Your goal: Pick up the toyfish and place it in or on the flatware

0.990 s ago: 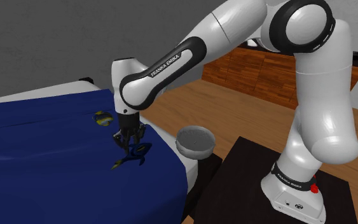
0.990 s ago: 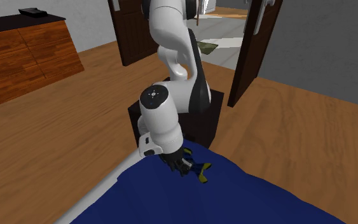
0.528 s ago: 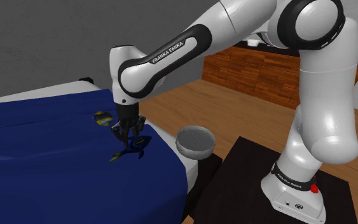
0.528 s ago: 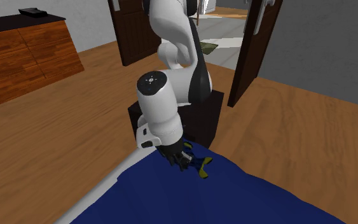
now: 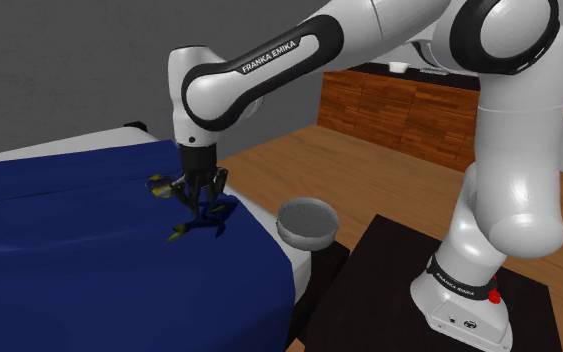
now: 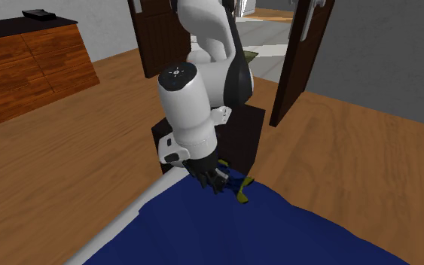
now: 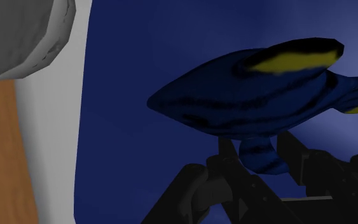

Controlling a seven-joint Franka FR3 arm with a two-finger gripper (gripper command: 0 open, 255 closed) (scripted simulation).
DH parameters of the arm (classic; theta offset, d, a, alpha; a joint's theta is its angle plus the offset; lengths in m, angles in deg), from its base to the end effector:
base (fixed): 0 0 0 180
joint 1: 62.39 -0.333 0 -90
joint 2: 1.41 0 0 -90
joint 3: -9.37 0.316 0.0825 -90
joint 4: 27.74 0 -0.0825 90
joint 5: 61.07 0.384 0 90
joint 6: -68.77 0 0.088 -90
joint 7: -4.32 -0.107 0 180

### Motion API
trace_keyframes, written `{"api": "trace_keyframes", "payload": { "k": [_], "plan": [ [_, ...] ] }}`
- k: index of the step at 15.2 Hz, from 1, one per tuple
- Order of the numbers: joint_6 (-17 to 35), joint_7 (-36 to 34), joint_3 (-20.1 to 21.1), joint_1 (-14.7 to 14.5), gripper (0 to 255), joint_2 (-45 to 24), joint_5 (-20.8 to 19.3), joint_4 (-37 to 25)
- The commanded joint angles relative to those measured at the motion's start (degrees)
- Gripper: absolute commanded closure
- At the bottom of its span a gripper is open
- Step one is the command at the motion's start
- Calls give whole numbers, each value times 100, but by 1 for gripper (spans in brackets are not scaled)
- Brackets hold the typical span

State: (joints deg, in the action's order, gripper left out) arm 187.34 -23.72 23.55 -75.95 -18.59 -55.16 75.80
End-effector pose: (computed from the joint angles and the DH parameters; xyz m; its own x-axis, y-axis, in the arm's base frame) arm 0.5581 0.2881 0.3810 0.9926 -0.0585 -0.1061 -0.0717 -0.9895 -0.1256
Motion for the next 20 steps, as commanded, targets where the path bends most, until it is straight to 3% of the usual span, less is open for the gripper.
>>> {"api": "trace_keyframes", "payload": {
  "k": [1, 4, 12, 20],
  "plan": [
    [-142, -11, 3, 5, 255, 57, 7, -86],
    [-344, -28, 8, 12, 255, 136, 16, -213],
    [17, 923, -240, 526, 255, 1533, 403, 1644],
    [90, 1915, -718, 933, 255, 2726, 533, 3050]
  ]
}}
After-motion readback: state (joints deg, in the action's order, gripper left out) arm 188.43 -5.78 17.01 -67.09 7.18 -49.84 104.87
